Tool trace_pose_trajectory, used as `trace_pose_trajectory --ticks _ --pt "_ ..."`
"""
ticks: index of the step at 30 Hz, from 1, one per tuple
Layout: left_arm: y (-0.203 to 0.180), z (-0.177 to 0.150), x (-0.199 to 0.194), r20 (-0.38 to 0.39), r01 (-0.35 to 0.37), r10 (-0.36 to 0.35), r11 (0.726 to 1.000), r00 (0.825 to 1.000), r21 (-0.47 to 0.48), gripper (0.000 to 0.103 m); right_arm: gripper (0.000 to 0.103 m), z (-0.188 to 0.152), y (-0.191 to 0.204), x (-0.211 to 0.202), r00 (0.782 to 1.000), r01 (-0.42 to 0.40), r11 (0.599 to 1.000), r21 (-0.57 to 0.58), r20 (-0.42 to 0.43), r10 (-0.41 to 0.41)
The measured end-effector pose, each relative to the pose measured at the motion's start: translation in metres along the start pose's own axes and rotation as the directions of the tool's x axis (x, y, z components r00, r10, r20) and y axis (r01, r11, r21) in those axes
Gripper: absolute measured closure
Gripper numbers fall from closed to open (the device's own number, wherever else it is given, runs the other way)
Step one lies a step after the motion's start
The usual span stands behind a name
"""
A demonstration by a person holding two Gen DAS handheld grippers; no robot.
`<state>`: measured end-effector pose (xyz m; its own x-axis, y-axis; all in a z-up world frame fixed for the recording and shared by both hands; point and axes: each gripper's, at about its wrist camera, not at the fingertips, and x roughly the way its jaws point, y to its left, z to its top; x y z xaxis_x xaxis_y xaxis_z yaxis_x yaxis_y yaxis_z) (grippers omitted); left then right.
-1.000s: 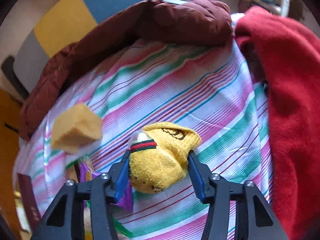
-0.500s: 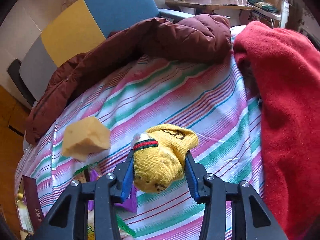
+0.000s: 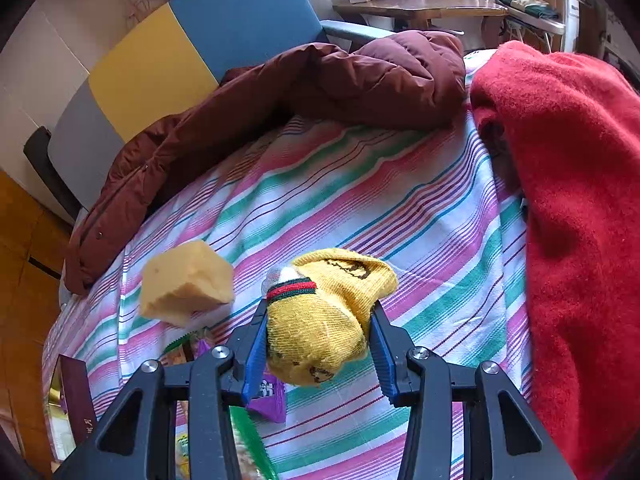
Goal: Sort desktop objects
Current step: 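Grasp the WEIDAN snack bag with the left gripper while the right holds the yellow sock, then carry the snack bag and yellow sock into the gold box, opening both grippers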
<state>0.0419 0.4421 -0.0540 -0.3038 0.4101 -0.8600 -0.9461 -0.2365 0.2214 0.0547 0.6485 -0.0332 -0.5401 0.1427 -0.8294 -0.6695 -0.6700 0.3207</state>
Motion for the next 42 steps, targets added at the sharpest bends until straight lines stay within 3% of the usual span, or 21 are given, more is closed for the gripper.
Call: trace_pose_trajectory --ticks 4,10,17,20,21,22,23,27,32,37,42 --pt "-0.001 0.004 -0.01 0.03 -0.01 0.008 0.998 1.0 0.067 0.039 0.057 0.0 -0.001 0.0 1.0 -0.006 1.0 0.006 -0.005 0.006" --pt "0.0 0.009 -0.013 0.024 0.05 -0.054 0.99 0.998 0.131 0.028 0.056 0.0 0.0 0.002 1.0 -0.005 1.0 0.007 -0.011 0.005" --pt "-0.01 0.023 0.004 0.01 -0.015 0.014 0.973 1.0 0.23 0.025 0.056 0.0 -0.001 0.002 1.0 -0.009 1.0 0.015 -0.01 0.009" --pt "-0.011 0.026 0.013 -0.004 -0.013 0.015 0.97 1.0 0.244 0.031 0.056 0.0 0.0 0.002 1.0 -0.01 1.0 0.014 -0.013 0.01" --pt "-0.012 0.026 0.015 -0.006 -0.011 0.013 0.97 1.0 0.244 0.038 0.056 0.0 0.0 0.003 1.0 -0.01 1.0 0.013 -0.015 0.01" --pt "-0.012 0.026 0.016 -0.01 -0.005 0.007 0.971 1.0 0.238 0.052 0.056 0.0 0.0 0.004 1.0 -0.009 1.0 0.013 -0.018 0.01" --pt "-0.011 0.026 0.018 -0.021 0.011 -0.007 0.974 1.0 0.224 0.058 0.056 0.0 0.0 0.004 1.0 -0.008 1.0 0.01 -0.019 0.008" --pt "-0.005 0.022 0.013 -0.002 0.018 -0.018 0.987 1.0 0.16 0.06 0.056 -0.001 0.004 0.006 1.0 -0.01 1.0 -0.01 -0.026 0.01" --pt "0.014 0.015 -0.01 0.032 0.071 -0.07 0.997 0.997 -0.028 0.06 0.056 -0.002 0.011 0.003 1.0 -0.031 0.998 -0.051 -0.009 0.03" --pt "0.03 0.0 -0.048 0.086 0.169 -0.153 0.957 0.985 -0.236 0.06 0.056 -0.004 0.023 -0.006 0.996 -0.087 0.991 -0.106 0.024 0.09" --pt "0.037 -0.029 -0.093 0.167 0.194 -0.141 0.91 0.976 -0.367 0.06 0.056 -0.01 0.044 -0.015 0.981 -0.177 0.966 -0.187 0.043 0.188"
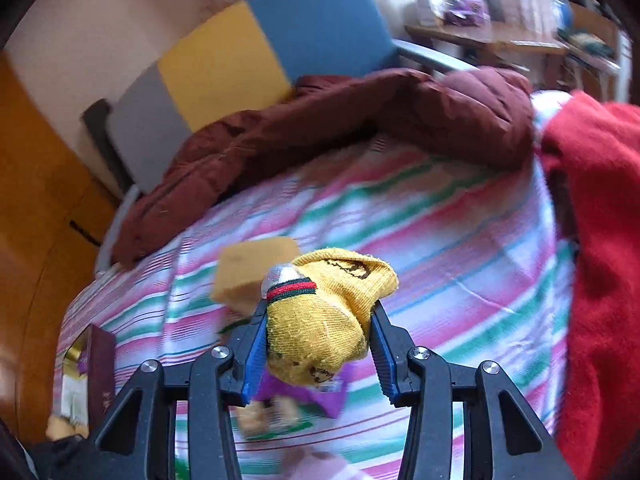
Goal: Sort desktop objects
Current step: 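Carry the snack bag and yellow sock into the gold box, opening both grippers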
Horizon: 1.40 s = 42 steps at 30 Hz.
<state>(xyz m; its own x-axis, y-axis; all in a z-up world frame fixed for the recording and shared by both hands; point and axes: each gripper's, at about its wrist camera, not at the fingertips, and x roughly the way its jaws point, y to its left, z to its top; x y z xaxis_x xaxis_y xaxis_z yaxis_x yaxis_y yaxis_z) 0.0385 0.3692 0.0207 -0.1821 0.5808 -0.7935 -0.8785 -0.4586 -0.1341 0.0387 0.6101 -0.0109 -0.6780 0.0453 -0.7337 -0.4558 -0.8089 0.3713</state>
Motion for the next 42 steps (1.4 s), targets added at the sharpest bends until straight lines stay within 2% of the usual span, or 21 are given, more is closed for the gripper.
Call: trace_pose_trajectory --ticks 6,10,13,16,23,26,29,32,37,42 --pt "0.038 -0.027 -0.058 0.104 -0.038 0.056 0.984 0.993 -0.173 0.06 0.056 -0.01 0.038 -0.001 0.991 -0.132 0.981 -0.144 -0.016 0.131" --pt "0.072 -0.049 -0.088 0.141 -0.097 0.137 0.96 0.98 -0.262 0.06 0.056 -0.021 0.059 0.004 0.985 -0.172 0.962 -0.212 -0.061 0.163" --pt "0.101 -0.072 -0.11 0.145 -0.166 0.223 0.93 0.964 -0.328 0.06 0.056 -0.03 0.074 0.008 0.983 -0.18 0.948 -0.264 -0.095 0.16" --pt "0.135 -0.101 -0.131 0.138 -0.214 0.295 0.883 0.945 -0.417 0.06 0.056 -0.041 0.086 0.013 0.982 -0.172 0.936 -0.307 -0.124 0.14" --pt "0.202 -0.173 -0.183 0.092 -0.312 0.455 0.73 0.886 -0.608 0.06 0.056 -0.06 0.125 0.003 0.97 -0.232 0.912 -0.338 -0.154 0.189" --pt "0.221 -0.197 -0.199 0.076 -0.323 0.491 0.675 0.868 -0.664 0.06 0.056 -0.077 0.161 -0.003 0.962 -0.263 0.885 -0.385 -0.173 0.211" --pt "0.231 -0.216 -0.21 0.074 -0.321 0.51 0.64 0.857 -0.698 0.06 0.056 -0.097 0.198 -0.01 0.951 -0.304 0.851 -0.429 -0.198 0.24" --pt "0.237 -0.229 -0.212 0.083 -0.287 0.492 0.628 0.867 -0.723 0.06 0.056 -0.116 0.231 -0.015 0.929 -0.364 0.818 -0.445 -0.231 0.288" --pt "0.239 -0.231 -0.203 0.097 -0.25 0.451 0.647 0.887 -0.72 0.06 0.056 -0.14 0.281 -0.015 0.901 -0.43 0.78 -0.455 -0.264 0.343" --pt "0.243 -0.213 -0.197 0.126 -0.241 0.452 0.667 0.883 -0.705 0.06 0.055 -0.15 0.315 -0.006 0.883 -0.466 0.787 -0.404 -0.274 0.382"
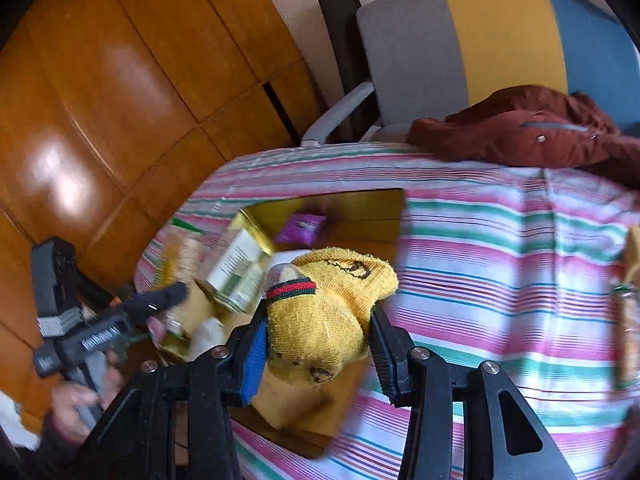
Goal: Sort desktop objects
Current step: 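Carry the snack bag and yellow sock into the gold box, opening both grippers, then move both grippers back toward the remaining sponge, packets and pink sock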
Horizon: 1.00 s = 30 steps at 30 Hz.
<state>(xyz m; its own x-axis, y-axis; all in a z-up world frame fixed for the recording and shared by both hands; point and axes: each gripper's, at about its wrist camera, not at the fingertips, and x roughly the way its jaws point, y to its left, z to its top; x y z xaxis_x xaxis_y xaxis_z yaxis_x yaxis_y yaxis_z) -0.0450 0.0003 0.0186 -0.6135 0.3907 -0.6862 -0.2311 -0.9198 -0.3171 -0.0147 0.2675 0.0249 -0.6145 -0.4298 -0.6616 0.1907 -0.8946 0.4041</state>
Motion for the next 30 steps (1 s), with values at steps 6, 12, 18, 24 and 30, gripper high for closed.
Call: trace_pose_trajectory --ticks 6,12,18,24,30 --pt "-0.012 0.013 0.023 0.01 -0.054 0.053 0.997 0.999 0.046 0.048 0.027 0.003 0.02 0.026 0.999 -0.044 0.997 0.068 0.012 0.044" --pt "-0.011 0.004 0.018 0.017 -0.077 0.077 0.995 0.997 0.058 0.036 0.025 -0.009 0.022 0.032 0.999 -0.046 0.994 0.098 -0.011 0.047" --pt "-0.018 -0.012 -0.001 0.049 -0.136 0.131 0.986 0.99 0.097 0.036 0.023 -0.028 0.018 0.027 1.0 -0.017 0.993 0.116 -0.024 0.02" --pt "-0.031 -0.021 -0.017 0.101 -0.218 0.207 0.968 0.973 0.121 0.036 0.019 -0.038 0.033 0.015 0.997 0.071 0.997 0.039 0.0 -0.071" --pt "-0.037 -0.027 -0.022 0.097 -0.238 0.227 0.965 0.969 0.115 0.037 0.012 -0.047 0.046 0.001 0.986 0.161 0.986 -0.041 0.041 -0.159"
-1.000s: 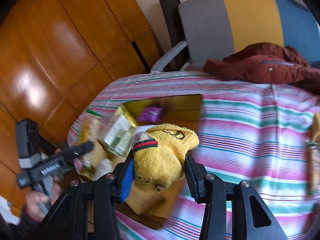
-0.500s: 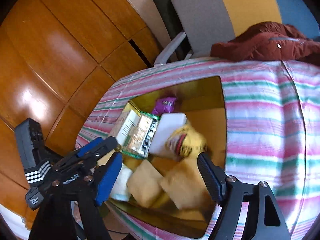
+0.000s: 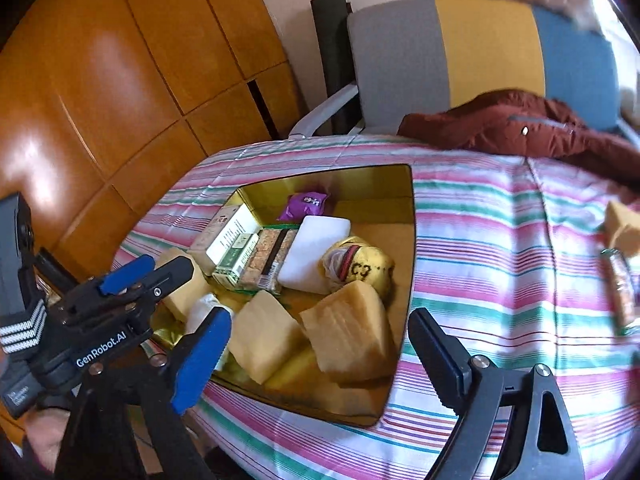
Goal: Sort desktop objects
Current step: 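Move both grippers back toward the remaining sponge, packets and pink sock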
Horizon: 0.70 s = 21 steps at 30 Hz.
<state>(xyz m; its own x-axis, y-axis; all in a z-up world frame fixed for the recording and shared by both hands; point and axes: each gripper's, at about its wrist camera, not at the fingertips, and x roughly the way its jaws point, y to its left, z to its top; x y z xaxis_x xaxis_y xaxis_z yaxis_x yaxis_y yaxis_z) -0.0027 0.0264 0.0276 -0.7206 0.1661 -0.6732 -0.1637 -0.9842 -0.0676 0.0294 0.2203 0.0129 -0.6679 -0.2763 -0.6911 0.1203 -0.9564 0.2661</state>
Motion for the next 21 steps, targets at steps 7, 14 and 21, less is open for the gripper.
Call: trace_pose_trajectory --ticks 7,14,21 --pt "-0.009 -0.006 -0.008 0.004 -0.013 0.013 1.0 1.0 0.011 0.037 0.007 -0.013 0.0 -0.017 0.993 0.11 0.993 -0.053 0.039 -0.108" --pt "-0.02 -0.01 -0.009 -0.013 -0.004 0.004 0.999 1.0 0.032 0.037 0.005 -0.026 -0.017 -0.03 0.98 0.195 0.98 -0.037 0.05 -0.193" --pt "-0.031 -0.015 -0.008 -0.037 0.032 -0.03 0.998 0.999 0.051 0.037 0.005 -0.037 -0.041 -0.039 0.971 0.233 0.972 0.039 0.043 -0.234"
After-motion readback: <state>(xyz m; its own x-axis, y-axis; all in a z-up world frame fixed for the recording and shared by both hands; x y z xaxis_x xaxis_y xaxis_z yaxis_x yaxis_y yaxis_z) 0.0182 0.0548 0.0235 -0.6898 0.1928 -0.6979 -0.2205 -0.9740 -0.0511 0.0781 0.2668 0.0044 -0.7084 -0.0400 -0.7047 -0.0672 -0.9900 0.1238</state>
